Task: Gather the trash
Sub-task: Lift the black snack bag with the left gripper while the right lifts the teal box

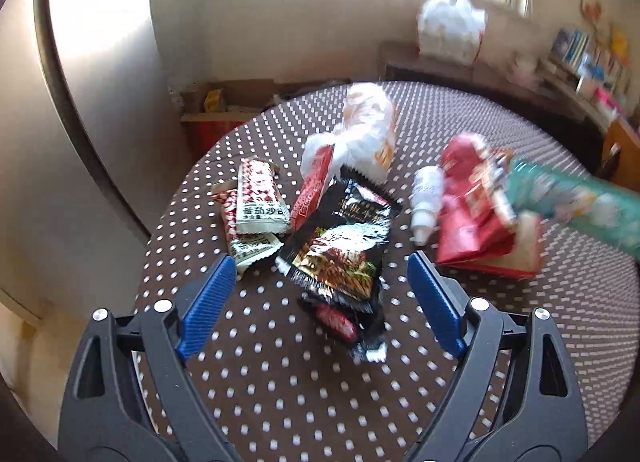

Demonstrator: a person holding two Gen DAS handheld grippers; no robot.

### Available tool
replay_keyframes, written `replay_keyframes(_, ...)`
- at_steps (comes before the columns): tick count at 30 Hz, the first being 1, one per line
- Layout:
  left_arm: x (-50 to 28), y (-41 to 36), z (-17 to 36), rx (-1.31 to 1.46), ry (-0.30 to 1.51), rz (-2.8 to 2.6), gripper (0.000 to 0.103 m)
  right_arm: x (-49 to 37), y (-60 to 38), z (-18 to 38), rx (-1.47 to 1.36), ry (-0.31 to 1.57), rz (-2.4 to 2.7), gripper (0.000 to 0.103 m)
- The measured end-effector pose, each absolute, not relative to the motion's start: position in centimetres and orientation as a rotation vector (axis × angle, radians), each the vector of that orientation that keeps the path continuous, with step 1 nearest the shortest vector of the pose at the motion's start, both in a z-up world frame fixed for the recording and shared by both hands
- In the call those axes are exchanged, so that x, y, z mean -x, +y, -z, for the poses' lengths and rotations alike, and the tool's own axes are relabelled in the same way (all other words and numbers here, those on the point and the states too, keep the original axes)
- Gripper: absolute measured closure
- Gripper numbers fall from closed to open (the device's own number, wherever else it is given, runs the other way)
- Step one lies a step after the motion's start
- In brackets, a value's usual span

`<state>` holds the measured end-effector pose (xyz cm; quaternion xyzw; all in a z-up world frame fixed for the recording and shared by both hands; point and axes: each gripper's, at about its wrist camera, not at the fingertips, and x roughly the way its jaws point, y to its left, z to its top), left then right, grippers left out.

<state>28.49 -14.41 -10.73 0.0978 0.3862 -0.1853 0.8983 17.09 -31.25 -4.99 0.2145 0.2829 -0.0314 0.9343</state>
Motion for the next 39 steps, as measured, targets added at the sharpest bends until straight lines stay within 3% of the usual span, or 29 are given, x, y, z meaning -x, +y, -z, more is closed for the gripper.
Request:
replay_keyframes(2,-29.6,-14.8,11.5,-0.204,0.852,0.379,0.034,-17.3,-31.3,5.1,-0.435,0.582,0.069,0.102)
replay_keyframes(3,-29.8,-14.6,11.6,-0.175,0.864,0.417,0.056,-17.4,-31.3,5.1,-0.435,0.583,0.069,0.102)
replay_keyframes(8,-29.2,-14.1,11.1,-0.161,0.842,0.412,0.074,-17.8,-31.0,5.2,-0.432,0.591,0.057,0.102)
replay_keyframes(24,-22.6,-9.9,8.4,-0.114,0.817,0.400,0.077,-15.7,-29.0,4.9,-0.440,0.604,-0.088,0.102)
replay_keyframes(35,-17.1,-8.9,8.7,-0.084,0.838,0.402,0.077,-13.1,-27.0,8.5,-0.359,0.737,-0.135,0.101)
replay_keyframes(36,-16.8,-8.9,8.8,-0.083,0.839,0.402,0.077,-13.0,-27.0,9.0,-0.351,0.756,-0.120,0.098)
replay_keyframes(38,-16.3,-8.8,9.0,-0.083,0.845,0.394,0.077,-13.0,-26.6,10.1,-0.322,0.801,-0.104,0.064)
replay_keyframes(39,-16.1,-8.7,9.1,-0.080,0.847,0.394,0.077,-12.9,-26.3,10.6,-0.301,0.805,-0.097,0.035)
